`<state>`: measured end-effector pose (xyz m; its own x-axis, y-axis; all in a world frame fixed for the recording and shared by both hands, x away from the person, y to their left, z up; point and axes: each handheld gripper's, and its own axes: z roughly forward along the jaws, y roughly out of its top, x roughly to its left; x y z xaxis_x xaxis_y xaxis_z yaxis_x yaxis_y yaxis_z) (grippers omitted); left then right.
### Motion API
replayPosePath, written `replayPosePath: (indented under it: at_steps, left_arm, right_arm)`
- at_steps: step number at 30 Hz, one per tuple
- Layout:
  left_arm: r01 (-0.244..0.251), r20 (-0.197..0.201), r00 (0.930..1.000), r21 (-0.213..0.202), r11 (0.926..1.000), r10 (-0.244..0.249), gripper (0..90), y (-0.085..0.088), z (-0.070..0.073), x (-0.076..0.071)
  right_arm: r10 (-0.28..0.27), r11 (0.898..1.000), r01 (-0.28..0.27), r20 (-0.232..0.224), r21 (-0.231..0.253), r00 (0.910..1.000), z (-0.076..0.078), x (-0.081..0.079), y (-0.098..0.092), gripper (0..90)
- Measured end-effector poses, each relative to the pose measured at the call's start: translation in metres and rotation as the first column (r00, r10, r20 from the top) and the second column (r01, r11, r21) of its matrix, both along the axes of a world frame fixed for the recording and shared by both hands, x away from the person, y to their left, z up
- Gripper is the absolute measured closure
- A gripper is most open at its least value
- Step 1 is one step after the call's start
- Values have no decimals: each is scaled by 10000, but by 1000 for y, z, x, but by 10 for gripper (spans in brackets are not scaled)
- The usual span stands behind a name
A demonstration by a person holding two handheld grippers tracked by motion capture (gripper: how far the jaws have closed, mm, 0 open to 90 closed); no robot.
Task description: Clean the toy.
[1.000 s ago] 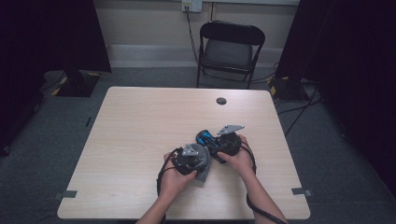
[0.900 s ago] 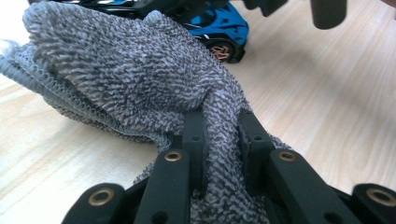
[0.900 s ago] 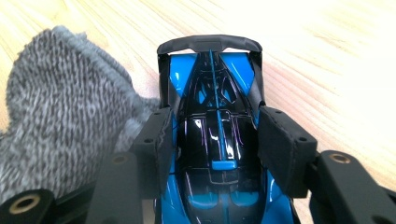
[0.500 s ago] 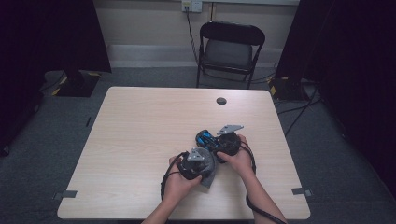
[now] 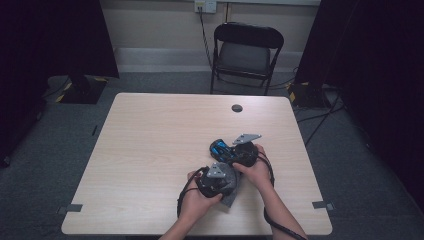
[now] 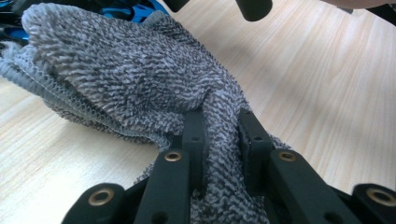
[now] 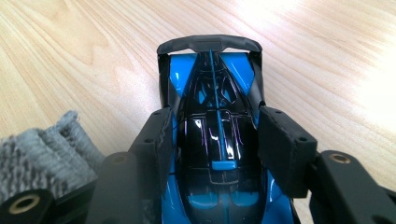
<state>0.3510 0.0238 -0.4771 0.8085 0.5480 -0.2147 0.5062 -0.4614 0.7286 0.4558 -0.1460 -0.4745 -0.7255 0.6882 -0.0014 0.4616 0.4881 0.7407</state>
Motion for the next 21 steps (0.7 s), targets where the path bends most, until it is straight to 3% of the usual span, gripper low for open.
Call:
replayPosePath:
  at_steps: [11,15,21]
  left_arm:
    - [483,17,9988,-180,9987,-483,762,-6,-1,-12]
    - [711,-112,9974,-215,9972,-714,762,-8,0,-14]
    - [1162,10,9932,-250,9929,-1162,761,-13,5,-22]
  right_arm:
    - [7,10000,-7,13,8,10000,0,0,0,463]
    - [10,10000,-10,20,4,10000,0,0,0,463]
    - [19,10000,-19,2,-22,10000,0,0,0,463]
